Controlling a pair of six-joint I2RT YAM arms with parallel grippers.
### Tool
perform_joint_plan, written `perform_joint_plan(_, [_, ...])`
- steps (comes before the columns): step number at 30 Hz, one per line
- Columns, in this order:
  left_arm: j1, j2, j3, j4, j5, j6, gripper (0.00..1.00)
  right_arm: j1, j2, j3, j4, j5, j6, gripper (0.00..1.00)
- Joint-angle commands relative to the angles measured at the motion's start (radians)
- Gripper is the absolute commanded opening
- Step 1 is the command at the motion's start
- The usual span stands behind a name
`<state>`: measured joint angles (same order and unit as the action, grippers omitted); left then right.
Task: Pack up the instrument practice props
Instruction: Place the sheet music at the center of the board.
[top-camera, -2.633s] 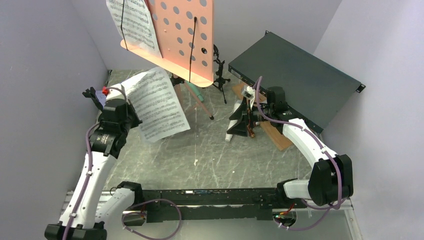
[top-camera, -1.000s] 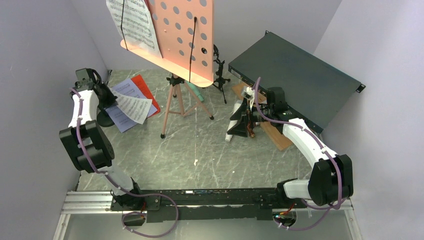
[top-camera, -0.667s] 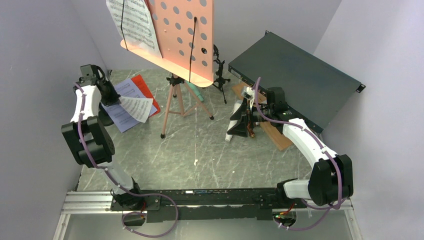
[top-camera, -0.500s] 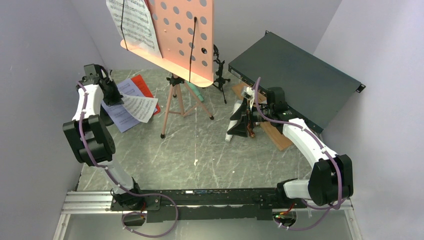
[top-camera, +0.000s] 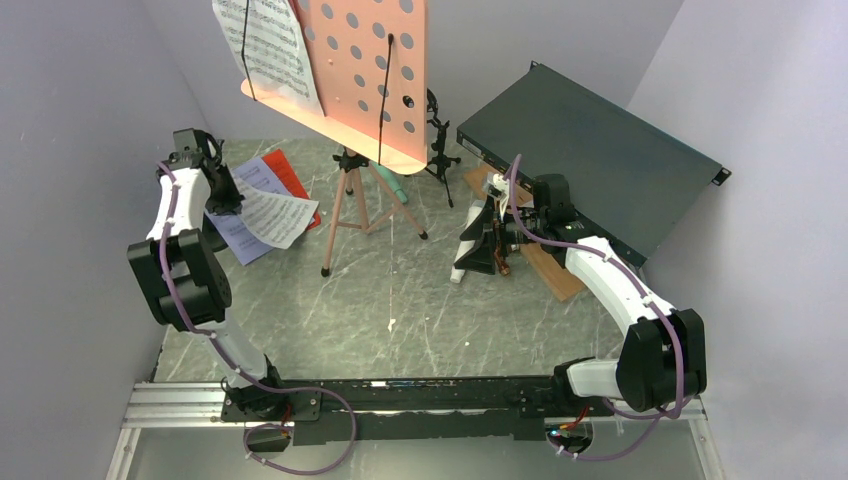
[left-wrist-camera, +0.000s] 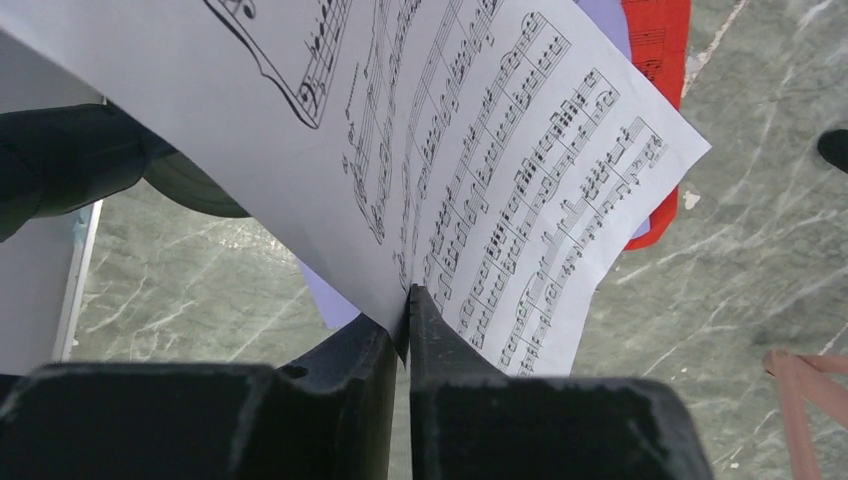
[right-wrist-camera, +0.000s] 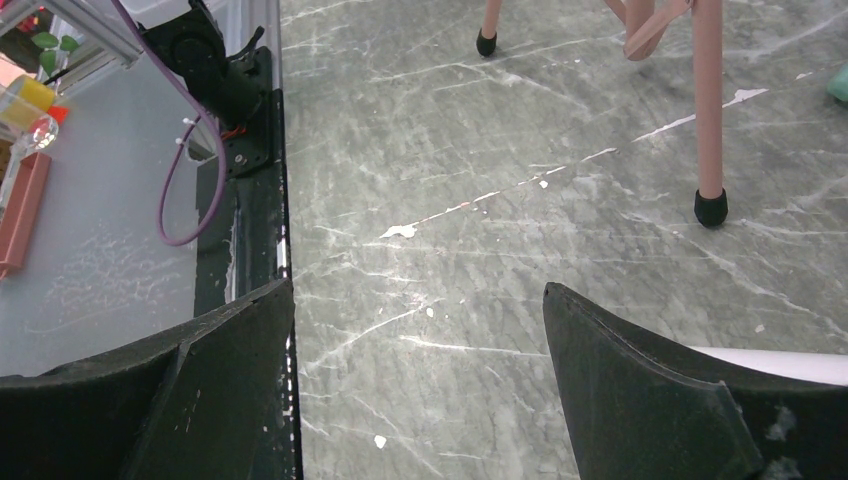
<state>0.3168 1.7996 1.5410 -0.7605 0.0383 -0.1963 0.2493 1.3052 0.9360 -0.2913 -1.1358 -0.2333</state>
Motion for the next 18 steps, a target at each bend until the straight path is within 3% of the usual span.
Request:
perform_joint_plan(1, [0.005,0.061,0.012,-0.059,-0.035,0.007,0.15,-0.006,-0.016,0.030,0.006,-0.026,-0.024,0.98])
perform_joint_plan(9, [-0.016,0.085,0.049,-0.067,-0.109,0.039,0.29,-0.005,-0.015,0.033,0.001,-0.026,-0.030,0.98])
perform_joint_plan(18, [-0.031,-0.144,-0.086,0.029,-0.126,0.044,0.47,0.000,-0.006,0.035,-0.006,-0.024,-0.034,0.98])
